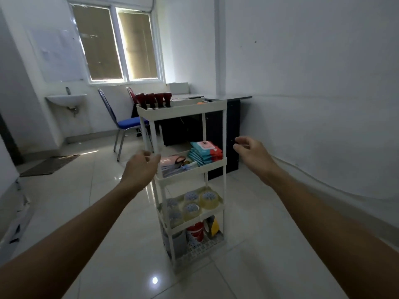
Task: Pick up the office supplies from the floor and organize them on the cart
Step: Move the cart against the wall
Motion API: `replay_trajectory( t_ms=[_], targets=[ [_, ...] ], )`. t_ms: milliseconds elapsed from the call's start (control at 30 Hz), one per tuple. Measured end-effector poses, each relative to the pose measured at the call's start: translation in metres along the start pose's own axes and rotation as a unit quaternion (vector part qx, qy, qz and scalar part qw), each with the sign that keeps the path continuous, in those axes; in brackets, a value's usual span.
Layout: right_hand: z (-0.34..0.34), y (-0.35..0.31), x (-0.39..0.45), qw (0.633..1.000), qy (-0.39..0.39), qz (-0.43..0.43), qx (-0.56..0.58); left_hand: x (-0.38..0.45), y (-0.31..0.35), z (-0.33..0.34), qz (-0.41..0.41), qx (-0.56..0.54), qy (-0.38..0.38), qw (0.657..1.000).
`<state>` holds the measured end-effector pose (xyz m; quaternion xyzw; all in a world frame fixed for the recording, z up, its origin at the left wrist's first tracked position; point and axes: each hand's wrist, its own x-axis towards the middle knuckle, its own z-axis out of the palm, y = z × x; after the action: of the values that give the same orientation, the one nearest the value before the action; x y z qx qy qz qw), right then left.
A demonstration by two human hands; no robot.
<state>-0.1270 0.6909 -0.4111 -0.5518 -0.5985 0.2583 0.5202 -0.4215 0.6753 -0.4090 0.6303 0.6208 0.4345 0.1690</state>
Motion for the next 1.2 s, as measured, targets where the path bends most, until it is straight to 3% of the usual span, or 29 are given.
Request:
replay_trajectory(
  t_ms=[67, 167, 267, 433, 833, 1000, 1200],
  targets=[
    [-0.003, 0.004, 0.042, 0.999, -0.013, -0.021, -0.026, 0.029, 0.007, 0.013, -0.040, -0.042, 0.050, 0.997],
    [0.006, 0.013, 0.099, 0.998, -0.028, -0.046, -0.027, 0.075, 0.015, 0.036, -0.018, -0.079, 0.138, 0.987],
    [0.026, 0.028, 0.152, 0.998, -0.021, -0.056, -0.002, 0.115, 0.011, 0.063, -0.006, -0.106, 0.167, 0.980],
    [0.054, 0.053, 0.227, 0.989, 0.033, -0.130, 0.065, 0.141, -0.018, 0.098, -0.008, -0.064, 0.264, 0.962],
    [0.091, 0.083, 0.254, 0.968, 0.119, -0.192, 0.109, 0.146, -0.033, 0.111, 0.041, -0.002, 0.350, 0.936],
    [0.085, 0.087, 0.255, 0.963, 0.114, -0.216, 0.112, 0.143, -0.032, 0.112, 0.053, 0.000, 0.345, 0.937],
    [0.076, 0.082, 0.251, 0.974, 0.055, -0.180, 0.127, 0.142, -0.032, 0.106, 0.056, 0.004, 0.318, 0.946]
  ],
)
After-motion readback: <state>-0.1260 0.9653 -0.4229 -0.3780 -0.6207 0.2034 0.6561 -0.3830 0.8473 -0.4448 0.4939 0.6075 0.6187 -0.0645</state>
